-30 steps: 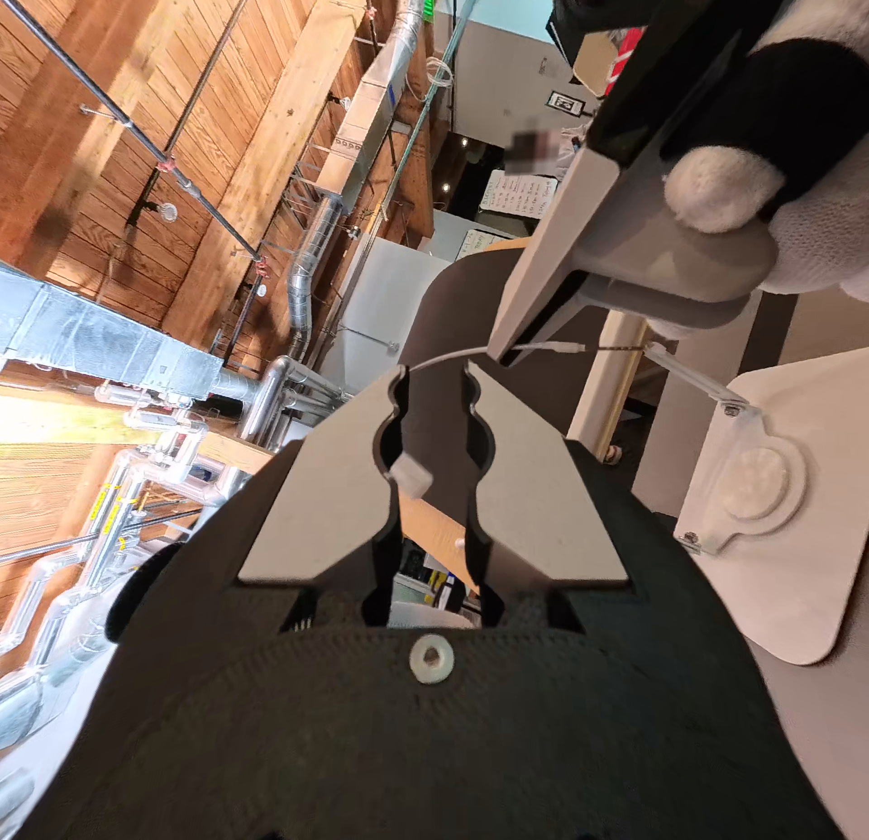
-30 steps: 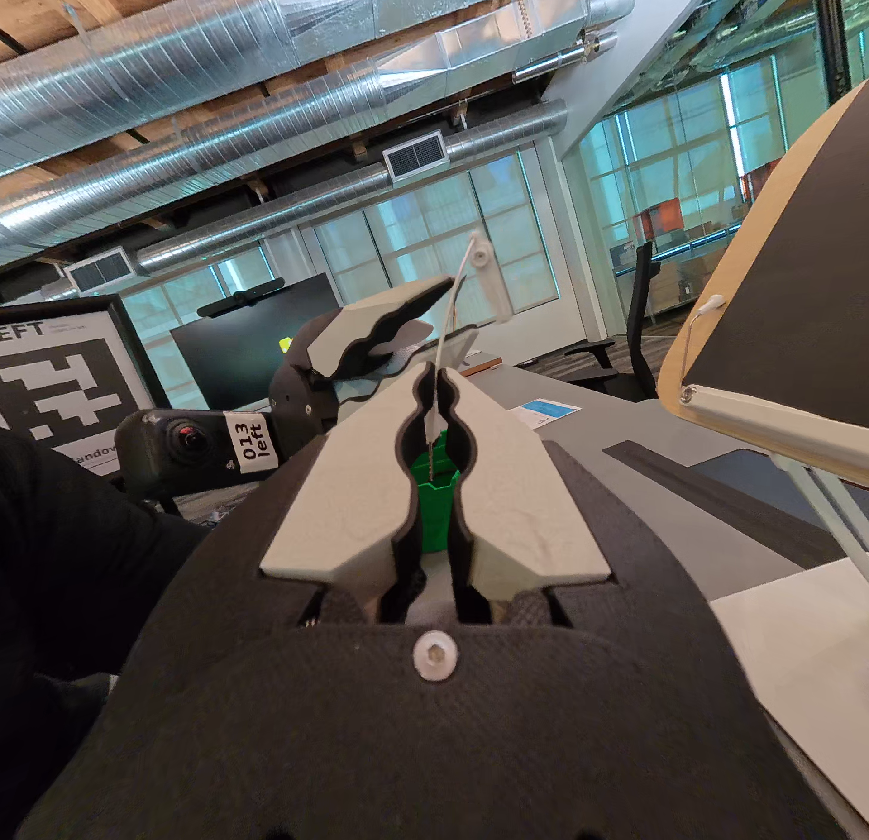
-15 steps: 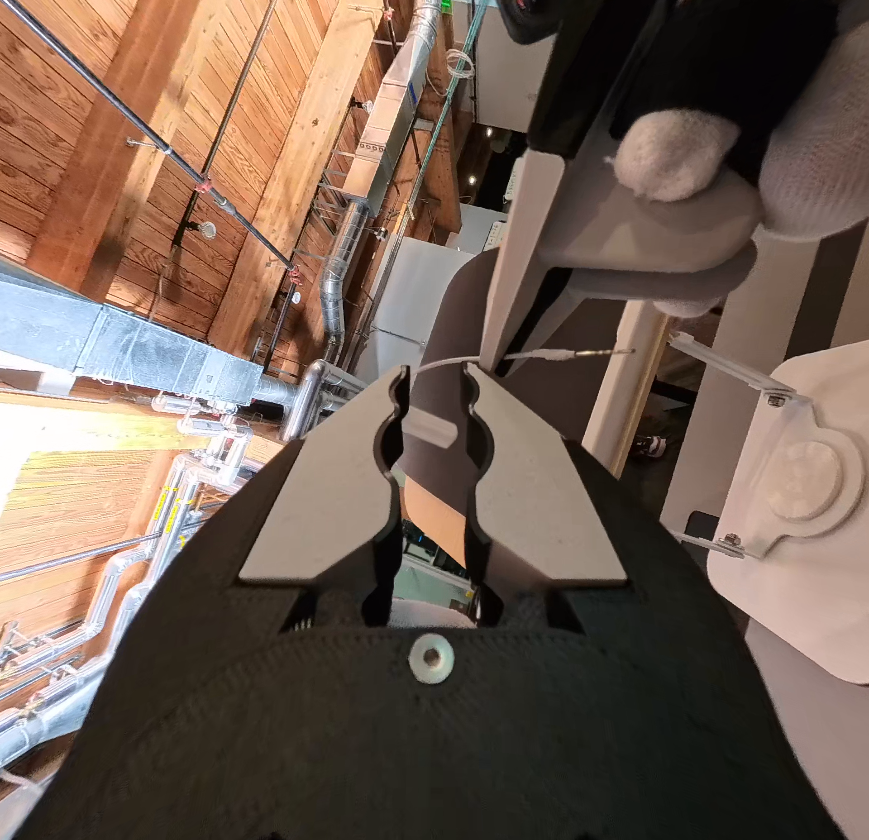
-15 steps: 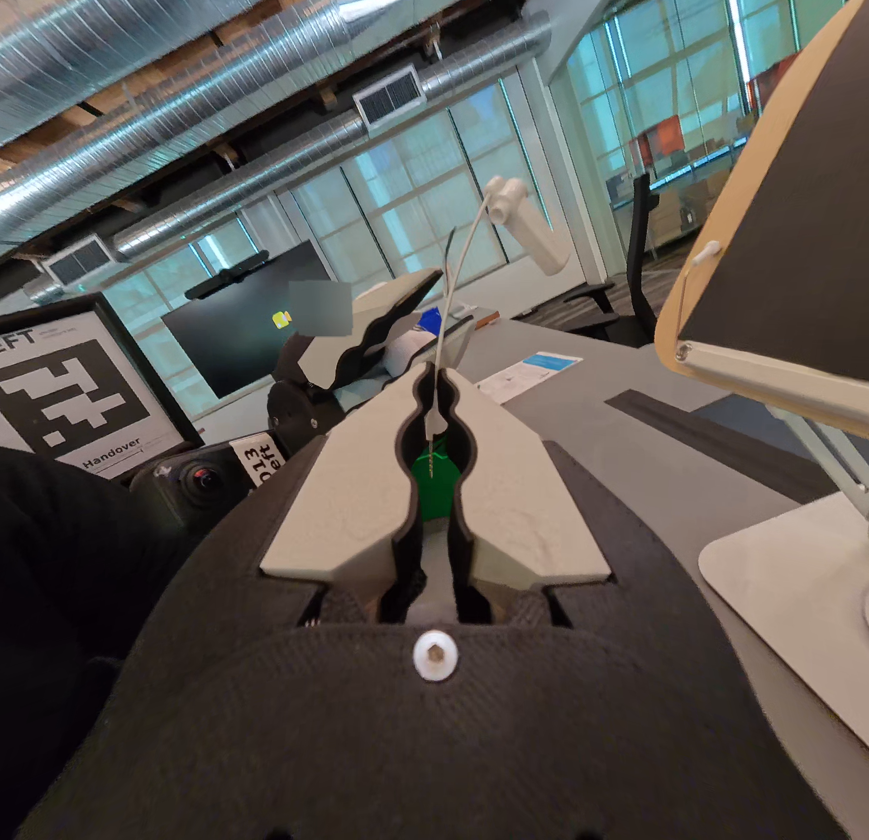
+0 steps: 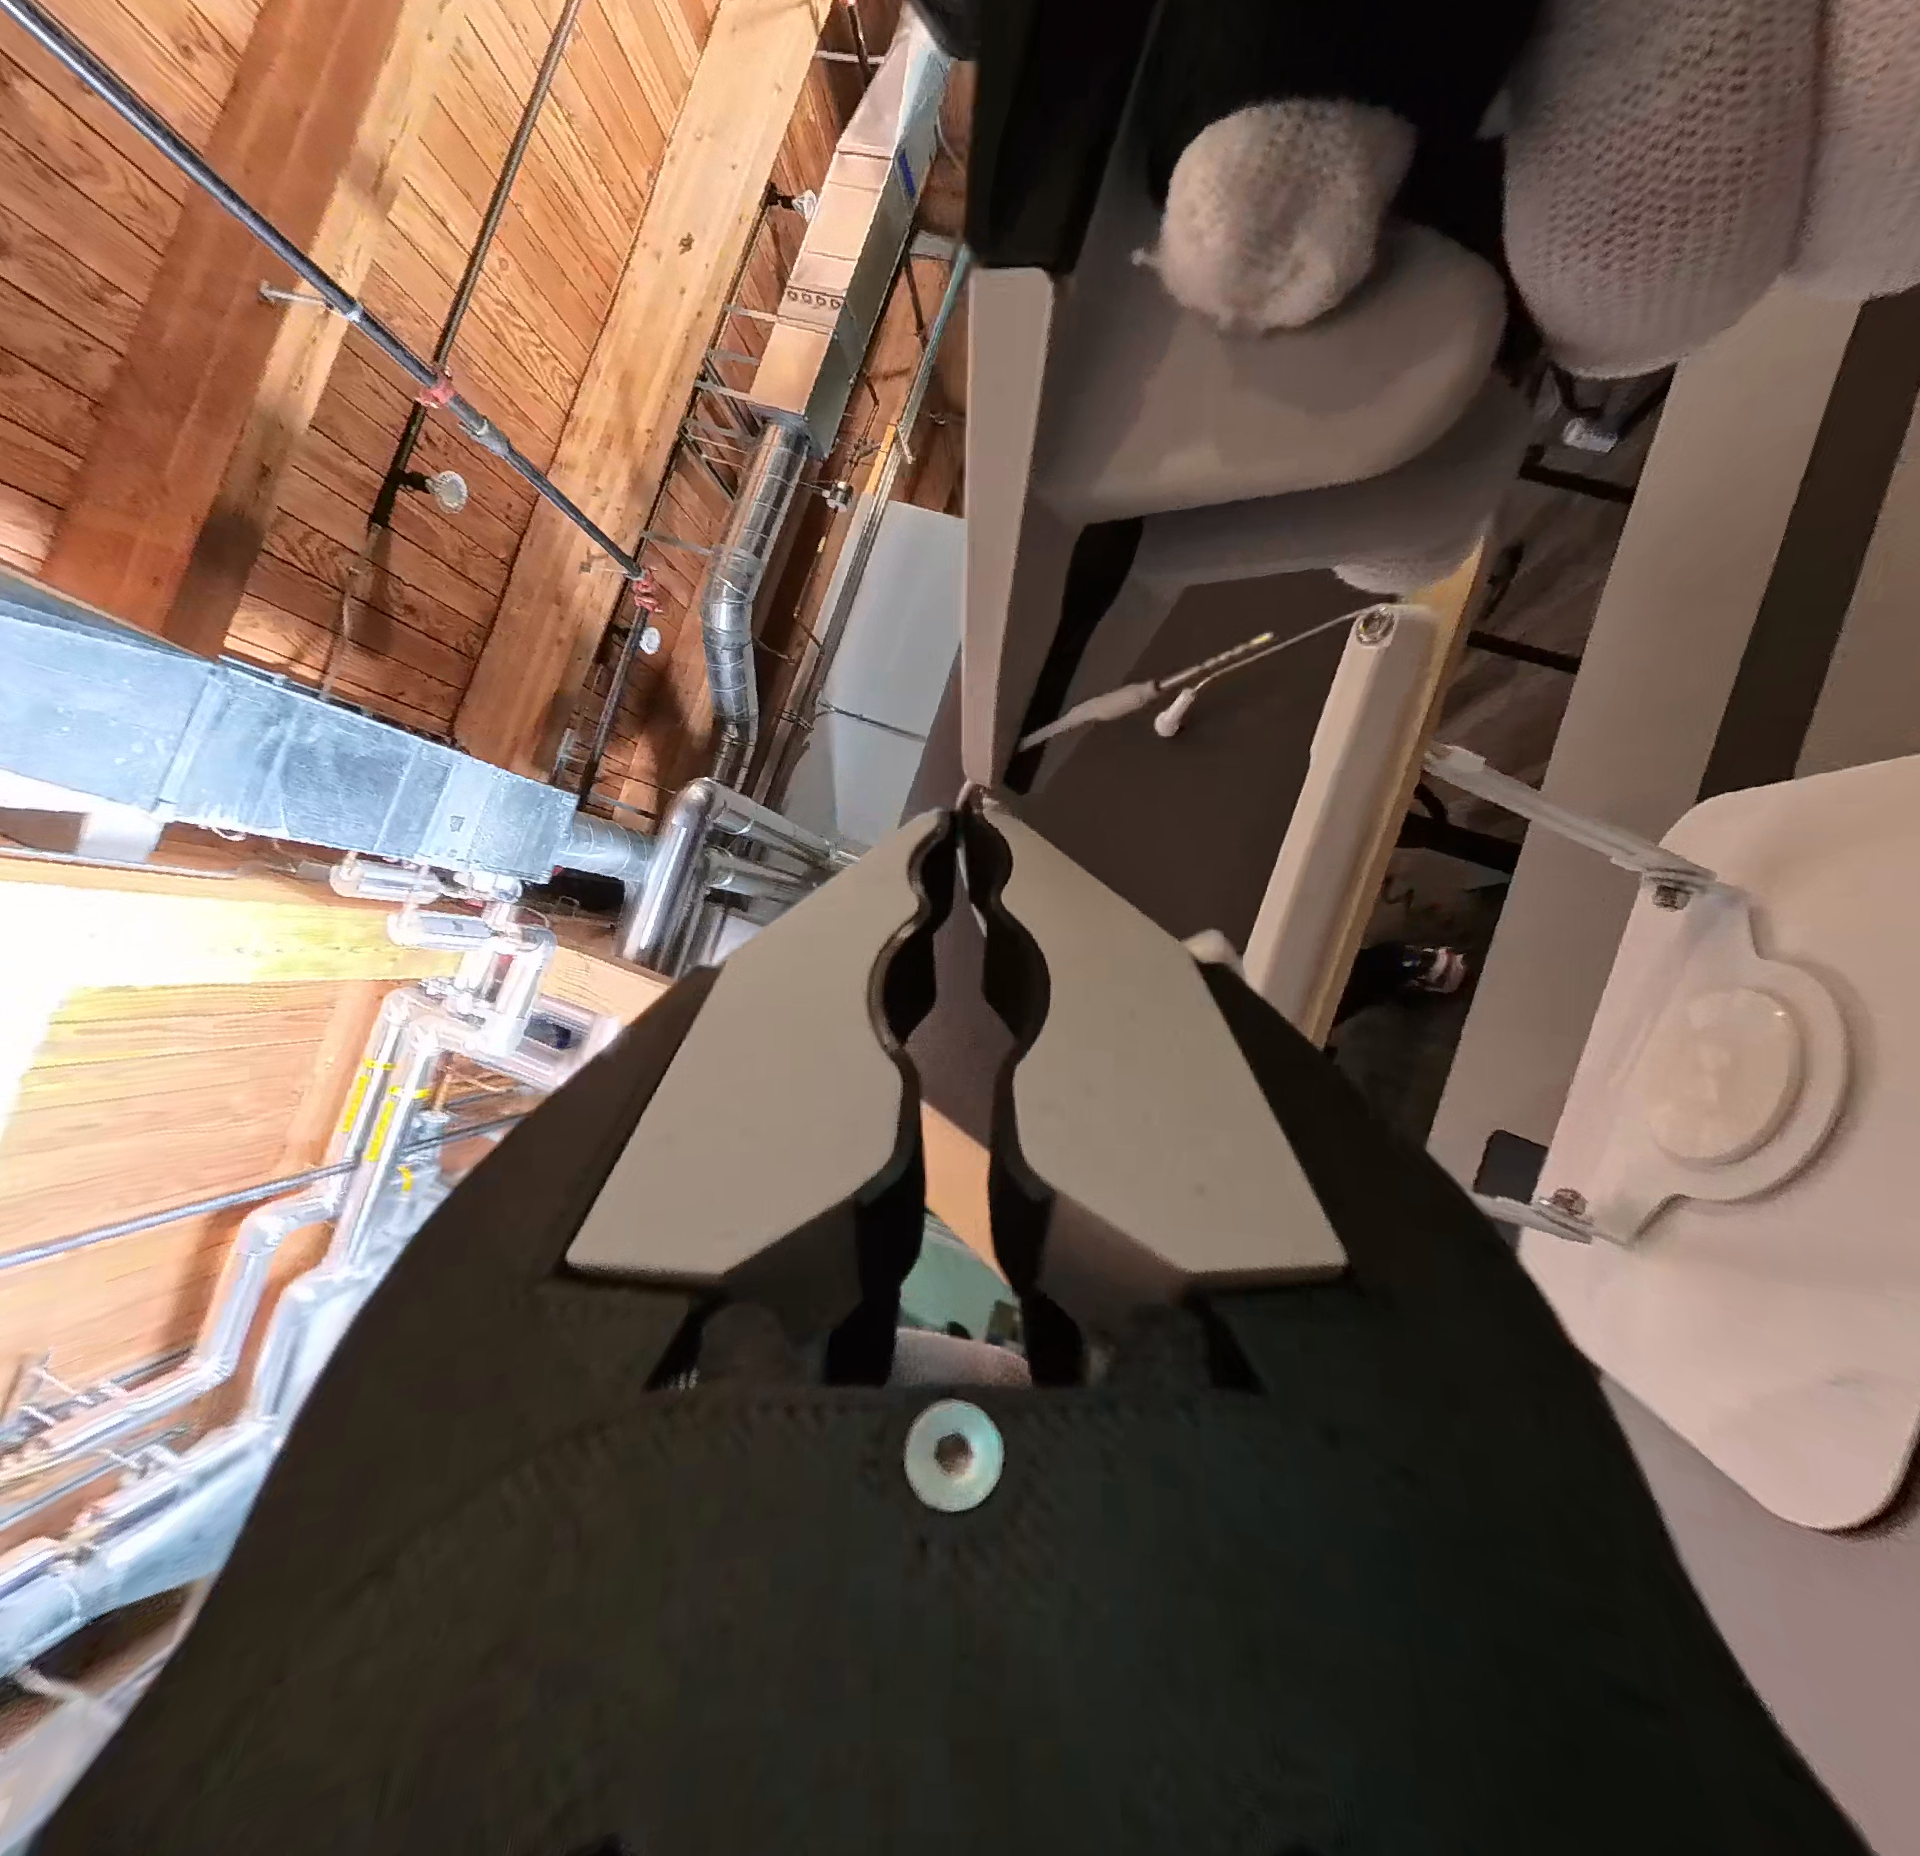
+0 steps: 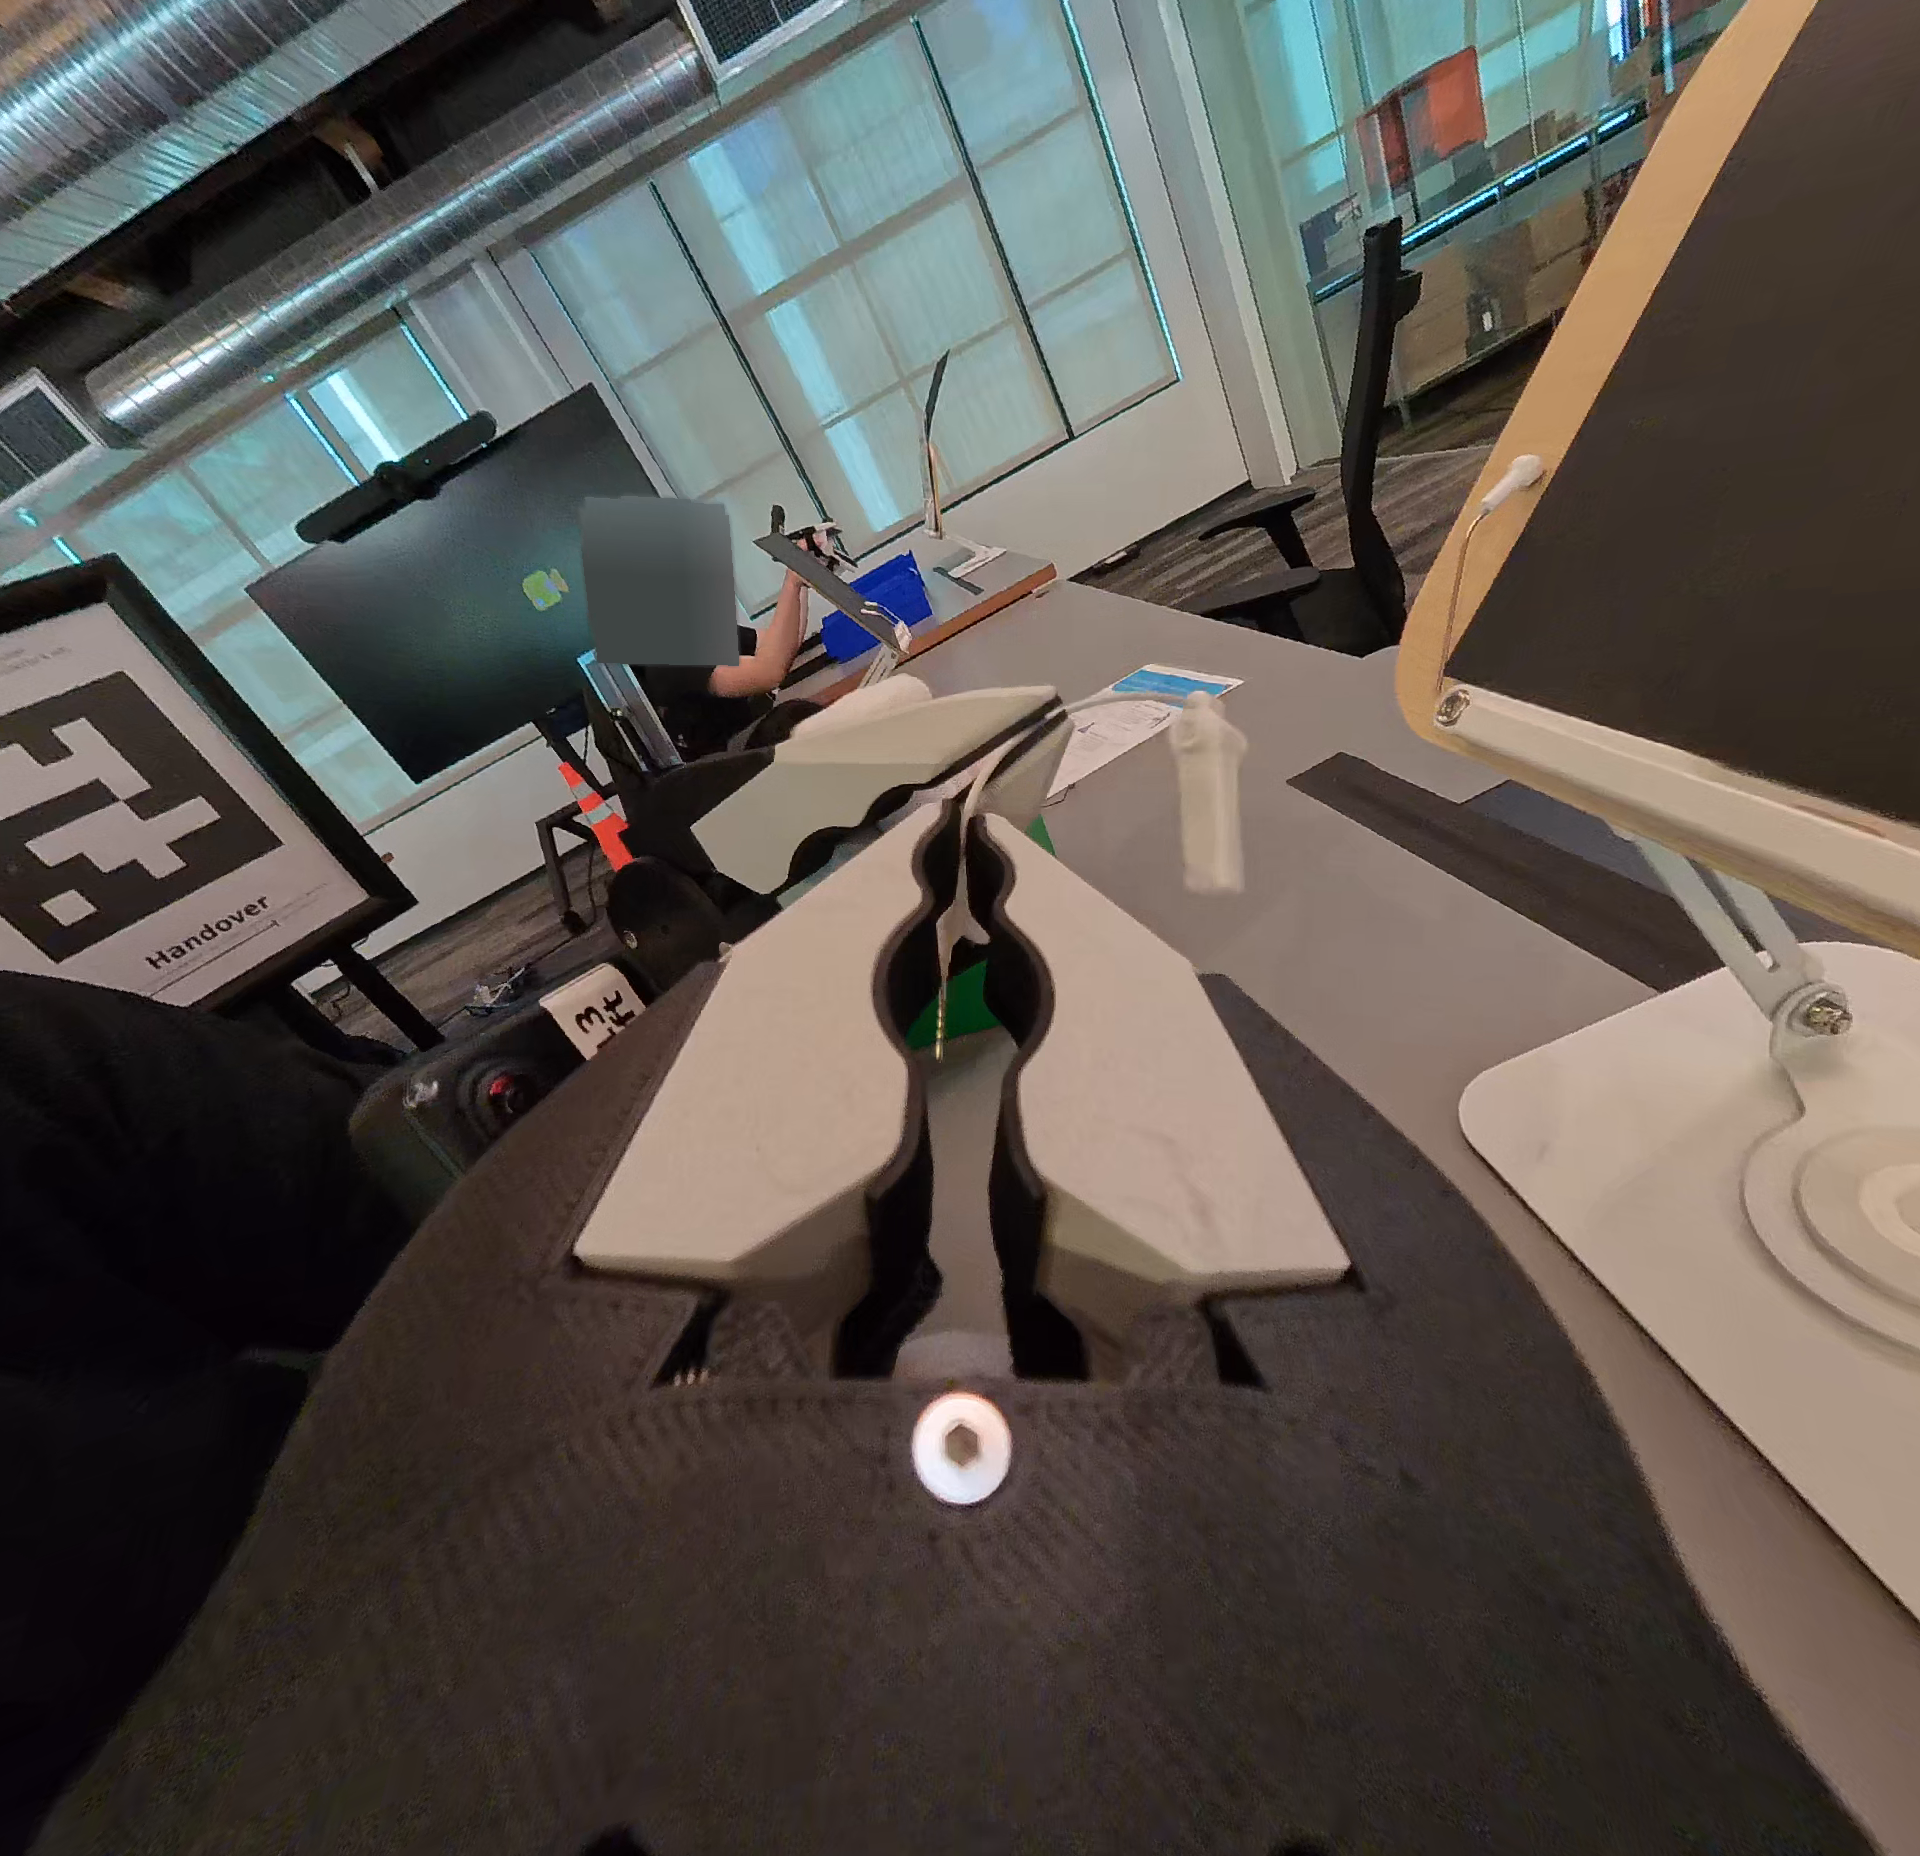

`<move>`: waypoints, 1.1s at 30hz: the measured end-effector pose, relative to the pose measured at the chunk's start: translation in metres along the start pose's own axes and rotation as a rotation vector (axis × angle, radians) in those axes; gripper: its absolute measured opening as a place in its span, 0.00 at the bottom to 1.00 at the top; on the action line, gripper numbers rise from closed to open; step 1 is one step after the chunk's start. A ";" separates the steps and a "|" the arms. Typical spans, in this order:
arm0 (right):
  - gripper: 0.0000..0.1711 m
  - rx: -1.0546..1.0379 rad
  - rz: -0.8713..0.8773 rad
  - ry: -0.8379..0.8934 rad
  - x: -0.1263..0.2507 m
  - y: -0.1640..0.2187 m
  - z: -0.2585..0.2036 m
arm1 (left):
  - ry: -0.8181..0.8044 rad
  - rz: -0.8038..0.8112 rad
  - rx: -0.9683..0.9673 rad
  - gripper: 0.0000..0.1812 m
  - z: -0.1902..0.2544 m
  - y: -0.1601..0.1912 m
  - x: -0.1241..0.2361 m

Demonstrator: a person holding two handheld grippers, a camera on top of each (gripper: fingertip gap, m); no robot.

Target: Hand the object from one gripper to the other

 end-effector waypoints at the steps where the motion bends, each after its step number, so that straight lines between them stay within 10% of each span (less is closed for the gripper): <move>1: 0.00 0.006 0.006 -0.001 0.000 0.000 0.000 | 0.002 -0.004 0.011 0.00 -0.001 0.000 0.000; 13: 0.20 0.363 0.084 0.063 0.016 -0.018 -0.018 | 0.355 -0.137 0.865 0.00 -0.040 0.037 -0.009; 27: 0.20 1.802 -0.522 0.794 -0.020 0.032 -0.025 | 0.936 -0.075 1.695 0.00 -0.051 0.053 -0.009; 33: 0.22 1.960 -0.392 0.798 -0.040 0.045 -0.040 | 1.034 -0.018 1.878 0.00 -0.051 0.056 -0.010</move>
Point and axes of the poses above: each gripper's, where its closed fingertips meet, x back along the fingers, y out of its underside, z = x × y across the jaws, the point moved 10 cm from there along x, back along the fingers, and after that the axes turned 8 degrees about -y, right-handed, at the moved point
